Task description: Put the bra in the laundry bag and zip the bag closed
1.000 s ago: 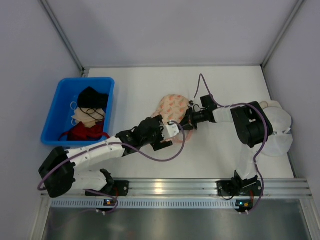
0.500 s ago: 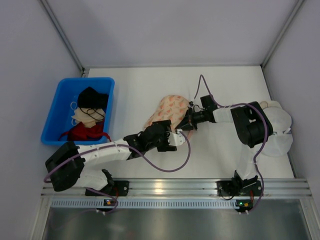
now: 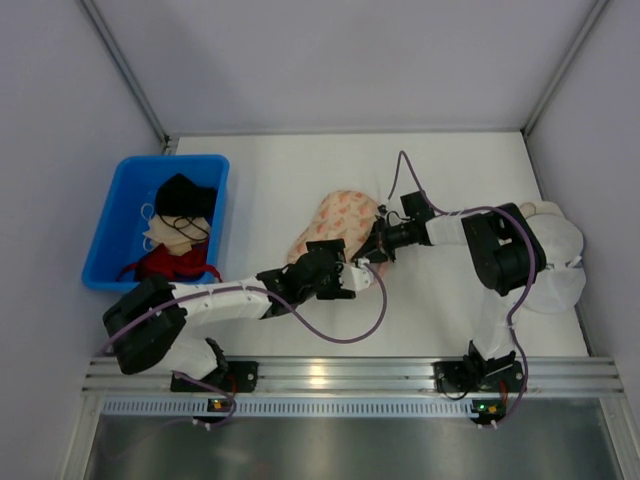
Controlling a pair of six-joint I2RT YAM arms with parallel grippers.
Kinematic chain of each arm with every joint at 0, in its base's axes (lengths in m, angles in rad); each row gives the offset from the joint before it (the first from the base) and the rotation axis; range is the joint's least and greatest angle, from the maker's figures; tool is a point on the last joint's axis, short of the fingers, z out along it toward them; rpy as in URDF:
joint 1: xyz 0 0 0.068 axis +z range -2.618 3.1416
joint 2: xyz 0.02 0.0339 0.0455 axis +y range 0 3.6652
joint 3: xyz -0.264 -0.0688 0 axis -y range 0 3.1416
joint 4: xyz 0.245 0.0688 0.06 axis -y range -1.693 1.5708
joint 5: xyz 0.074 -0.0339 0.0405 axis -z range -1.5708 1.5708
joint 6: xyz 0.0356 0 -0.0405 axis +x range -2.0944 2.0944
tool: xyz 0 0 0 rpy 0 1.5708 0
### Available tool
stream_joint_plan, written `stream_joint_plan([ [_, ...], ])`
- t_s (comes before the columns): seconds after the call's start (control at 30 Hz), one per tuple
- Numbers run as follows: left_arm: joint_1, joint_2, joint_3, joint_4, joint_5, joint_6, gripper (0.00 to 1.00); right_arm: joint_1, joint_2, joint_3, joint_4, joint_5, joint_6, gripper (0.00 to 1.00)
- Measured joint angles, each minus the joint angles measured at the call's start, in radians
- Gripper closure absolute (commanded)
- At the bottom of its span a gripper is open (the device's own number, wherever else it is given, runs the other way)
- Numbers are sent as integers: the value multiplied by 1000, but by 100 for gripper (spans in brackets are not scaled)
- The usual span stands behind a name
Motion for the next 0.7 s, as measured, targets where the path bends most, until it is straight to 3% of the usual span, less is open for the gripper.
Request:
stream_joint_plan([
  [0.7,-24,195,-106,457,-64,204,2,19,0,0,19,-12,17,100],
])
